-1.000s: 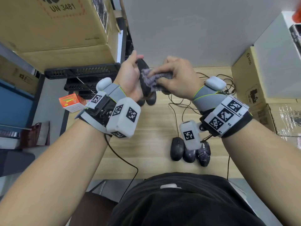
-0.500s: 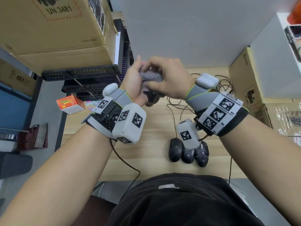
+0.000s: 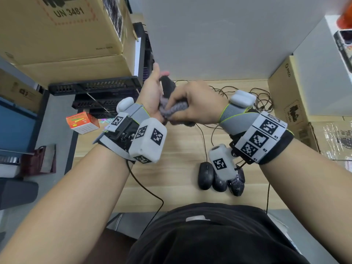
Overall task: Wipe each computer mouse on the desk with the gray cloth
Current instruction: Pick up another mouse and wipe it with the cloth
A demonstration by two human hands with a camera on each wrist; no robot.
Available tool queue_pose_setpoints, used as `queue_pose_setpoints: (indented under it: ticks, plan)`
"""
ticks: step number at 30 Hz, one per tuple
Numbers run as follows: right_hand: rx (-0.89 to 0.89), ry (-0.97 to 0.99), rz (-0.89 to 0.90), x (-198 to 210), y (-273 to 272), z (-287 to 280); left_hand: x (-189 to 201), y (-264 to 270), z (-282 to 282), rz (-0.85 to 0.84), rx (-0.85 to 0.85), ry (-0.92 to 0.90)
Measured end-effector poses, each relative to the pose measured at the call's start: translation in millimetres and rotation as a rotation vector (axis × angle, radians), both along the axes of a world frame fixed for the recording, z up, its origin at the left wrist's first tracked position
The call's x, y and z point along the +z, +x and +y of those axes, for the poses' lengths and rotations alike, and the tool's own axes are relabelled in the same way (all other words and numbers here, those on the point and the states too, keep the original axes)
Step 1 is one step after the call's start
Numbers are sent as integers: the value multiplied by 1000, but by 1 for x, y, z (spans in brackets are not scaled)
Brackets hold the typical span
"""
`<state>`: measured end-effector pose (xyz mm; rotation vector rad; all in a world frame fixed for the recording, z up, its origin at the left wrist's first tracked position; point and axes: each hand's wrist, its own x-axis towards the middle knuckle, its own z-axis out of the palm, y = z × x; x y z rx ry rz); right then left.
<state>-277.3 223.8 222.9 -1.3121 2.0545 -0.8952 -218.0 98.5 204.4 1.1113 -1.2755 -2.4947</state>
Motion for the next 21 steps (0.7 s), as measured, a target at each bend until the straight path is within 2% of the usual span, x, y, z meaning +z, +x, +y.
queue_pose_setpoints:
  ticks: [2,4,8,10,12,14,16,17,19,21]
  plan:
    - [51,43,-85,-2,-1,5,2,0,-3,-1,5,-11]
    - [-16,12,-127,-5,-12,10,3,1,-4,10,-19,5]
    - [-409,-191,30,-16,-44,14,-1,3,5,5,-203,-27]
    - [-525,-236,87,-20,-48,10,-2,2,11,-27,-248,-58]
    - [-485,-247,-5,-20,-42,8,-5,-1,14,-66,-219,-88]
    - [-308,-247,-138,-19,-32,9,-9,-2,9,-38,-213,-73]
    - [-148,-201,-174,-18,-29,11,-9,1,4,-21,-223,-31]
    - [-147,-197,-168,-17,-31,10,-9,2,3,-20,-249,-13]
    - [-309,-217,-92,-20,-41,7,-8,4,4,-40,-329,-30]
    - [-522,-181,66,-27,-53,5,-8,7,6,-91,-382,-81]
